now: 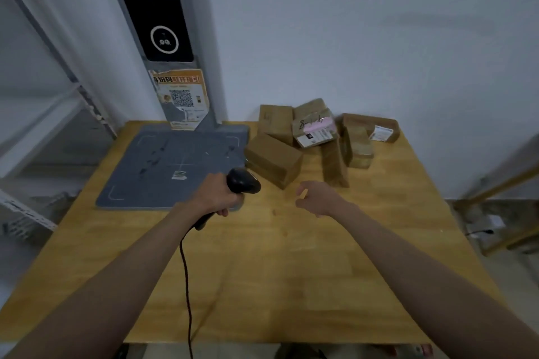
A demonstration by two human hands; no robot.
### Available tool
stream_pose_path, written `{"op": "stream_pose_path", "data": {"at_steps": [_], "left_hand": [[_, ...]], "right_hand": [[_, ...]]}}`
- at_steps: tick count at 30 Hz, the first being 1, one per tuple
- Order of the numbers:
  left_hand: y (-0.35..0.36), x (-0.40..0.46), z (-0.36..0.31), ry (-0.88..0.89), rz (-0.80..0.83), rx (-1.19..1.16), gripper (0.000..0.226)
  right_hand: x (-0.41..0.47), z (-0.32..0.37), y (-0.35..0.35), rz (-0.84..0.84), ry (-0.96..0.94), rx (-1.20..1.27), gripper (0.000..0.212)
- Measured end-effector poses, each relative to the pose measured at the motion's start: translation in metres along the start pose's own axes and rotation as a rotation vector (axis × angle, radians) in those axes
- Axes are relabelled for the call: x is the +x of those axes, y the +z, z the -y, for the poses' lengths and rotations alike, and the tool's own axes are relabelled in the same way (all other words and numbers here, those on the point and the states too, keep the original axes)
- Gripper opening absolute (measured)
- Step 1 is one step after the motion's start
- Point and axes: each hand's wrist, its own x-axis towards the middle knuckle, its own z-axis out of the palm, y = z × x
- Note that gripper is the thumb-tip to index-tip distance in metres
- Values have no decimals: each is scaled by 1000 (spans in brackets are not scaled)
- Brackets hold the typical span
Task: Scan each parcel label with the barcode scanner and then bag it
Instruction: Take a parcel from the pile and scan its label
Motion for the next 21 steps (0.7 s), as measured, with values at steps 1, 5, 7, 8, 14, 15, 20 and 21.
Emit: {"op": "stream_pose_path", "data": {"at_steps": [1,5,7,8,14,15,20,21], "left_hand": [[1,9,-2,-19,-3,-8,15],[8,50,-10,-68,7,-39,10],[13,70,-13,-89,15,-47,10],[16,81,-14,-106,21,-43,12],[35,130,-6,-183,33,-33,10],[37,134,-3,-188,28,-30,9],[41,144,13,-243,7,-34,9],[40,144,15,-251,-2,-31,10]], "right_hand": [[14,-2,-2,-7,-2,-16,32],[71,-10,-15,0,0,-50,46],[102,-13,-20,-5,-5,-75,55],[117,-14,-21,-12,-5,-88,57],[199,-13,-14,-4,17,-148,94],[211,-12,-13,-11,18,-162,97],[253,-15,-1,-20,12,-258,99],[252,-18,0,-32,5,-241,95]]}}
